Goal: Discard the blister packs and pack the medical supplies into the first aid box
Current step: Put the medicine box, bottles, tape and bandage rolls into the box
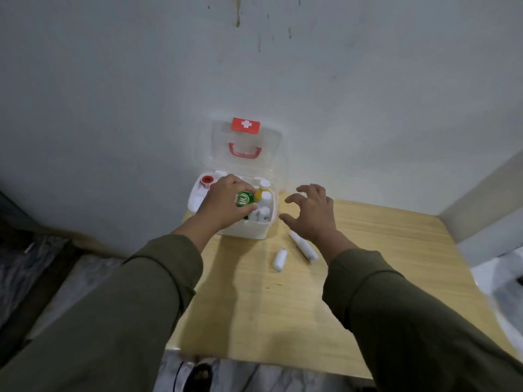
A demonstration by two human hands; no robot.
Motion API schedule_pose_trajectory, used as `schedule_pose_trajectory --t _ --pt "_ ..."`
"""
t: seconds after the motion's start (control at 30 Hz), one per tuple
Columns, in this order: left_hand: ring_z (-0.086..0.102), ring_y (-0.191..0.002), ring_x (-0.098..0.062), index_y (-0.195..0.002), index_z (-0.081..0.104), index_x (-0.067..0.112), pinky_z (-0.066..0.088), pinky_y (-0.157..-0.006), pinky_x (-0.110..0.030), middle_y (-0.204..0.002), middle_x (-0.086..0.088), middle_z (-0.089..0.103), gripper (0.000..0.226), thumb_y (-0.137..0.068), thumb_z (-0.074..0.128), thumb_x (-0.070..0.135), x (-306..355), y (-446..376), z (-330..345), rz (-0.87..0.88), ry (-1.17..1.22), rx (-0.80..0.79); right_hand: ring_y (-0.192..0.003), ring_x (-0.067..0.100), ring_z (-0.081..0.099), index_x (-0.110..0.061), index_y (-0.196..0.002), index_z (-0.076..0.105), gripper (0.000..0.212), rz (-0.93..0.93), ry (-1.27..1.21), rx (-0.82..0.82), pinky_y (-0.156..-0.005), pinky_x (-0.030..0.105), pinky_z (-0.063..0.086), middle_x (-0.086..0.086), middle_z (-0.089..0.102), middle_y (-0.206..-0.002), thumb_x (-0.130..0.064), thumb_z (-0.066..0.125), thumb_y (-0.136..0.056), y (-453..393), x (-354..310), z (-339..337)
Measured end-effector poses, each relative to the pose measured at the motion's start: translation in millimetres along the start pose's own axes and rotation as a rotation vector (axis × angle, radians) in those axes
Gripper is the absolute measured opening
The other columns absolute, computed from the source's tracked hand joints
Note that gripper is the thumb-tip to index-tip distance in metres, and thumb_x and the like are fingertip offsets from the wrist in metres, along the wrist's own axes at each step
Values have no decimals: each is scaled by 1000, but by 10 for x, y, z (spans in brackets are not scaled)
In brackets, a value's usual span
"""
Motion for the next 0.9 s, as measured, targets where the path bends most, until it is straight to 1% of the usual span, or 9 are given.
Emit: schedule_pose_trajectory --t 0.1,0.2,0.3,0.43,0.5,0.57,0.63,0.77,0.9 --pt "55 -93 -13 -110 66 21 41 -83 -24 -105 3 57 33 -79 71 31 242 201 234 -23 69 39 -132 23 30 -25 -120 58 41 33 -25 -48 -103 42 29 3 43 -137 -42 62 -83 188 278 92" --pt "59 -82 -14 -108 66 18 49 -81 -27 -95 2 61 31 -80 72 29 376 380 563 -78 114 6 -127 25 37 -22 -124 54 42 76 -54 -124 -100 42 33 6 45 -134 -38 60 -86 334 510 272" --pt "63 -83 -16 -108 65 17 53 -84 -34 -90 2 63 32 -79 73 30 380 504 938 -157 116 -63 -125 28 40 -20 -127 49 44 115 -33 -179 -98 41 36 9 49 -131 -39 56 -88 405 661 449" --pt "61 -98 -20 -116 60 18 50 -87 -33 -104 -2 65 44 -78 71 37 261 563 1291 -331 109 -101 -123 28 41 -17 -129 46 47 160 38 -236 -96 39 38 9 53 -128 -42 51 -90 373 770 657" --pt "60 -103 -22 -122 55 18 50 -88 -33 -110 -4 65 52 -77 73 38 201 557 1407 -376 92 -117 -120 28 43 -15 -127 47 48 174 56 -237 -94 39 39 9 55 -124 -45 52 -89 344 795 747" --pt "61 -104 -22 -127 51 19 50 -88 -33 -110 -3 66 60 -75 74 40 157 564 1478 -391 67 -127 -118 27 43 -14 -126 48 49 182 53 -235 -92 38 40 8 58 -121 -46 53 -88 336 817 824" --pt "62 -101 -22 -131 45 21 50 -87 -34 -105 -1 68 65 -76 73 41 125 587 1535 -392 61 -127 -118 26 43 -14 -128 46 51 201 23 -239 -91 37 39 8 58 -121 -45 55 -87 362 863 897" --pt "62 -98 -21 -138 38 25 51 -86 -36 -100 1 69 69 -78 70 42 142 604 1562 -393 84 -74 -120 26 41 -17 -134 40 58 237 -97 -223 -93 37 37 8 59 -120 -41 58 -85 383 984 998" --pt "63 -96 -21 -139 35 27 51 -87 -38 -99 1 69 71 -78 70 39 189 565 1540 -375 106 -63 -116 25 43 -20 -136 35 62 244 -230 -139 -91 37 37 4 65 -108 -36 60 -81 330 1028 937"
Point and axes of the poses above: each hand's wrist, its own y-axis away from the middle knuckle, its own z-axis out of the palm, x = y × z, the point moved 6 cm from there along -y, towards the middle knuckle
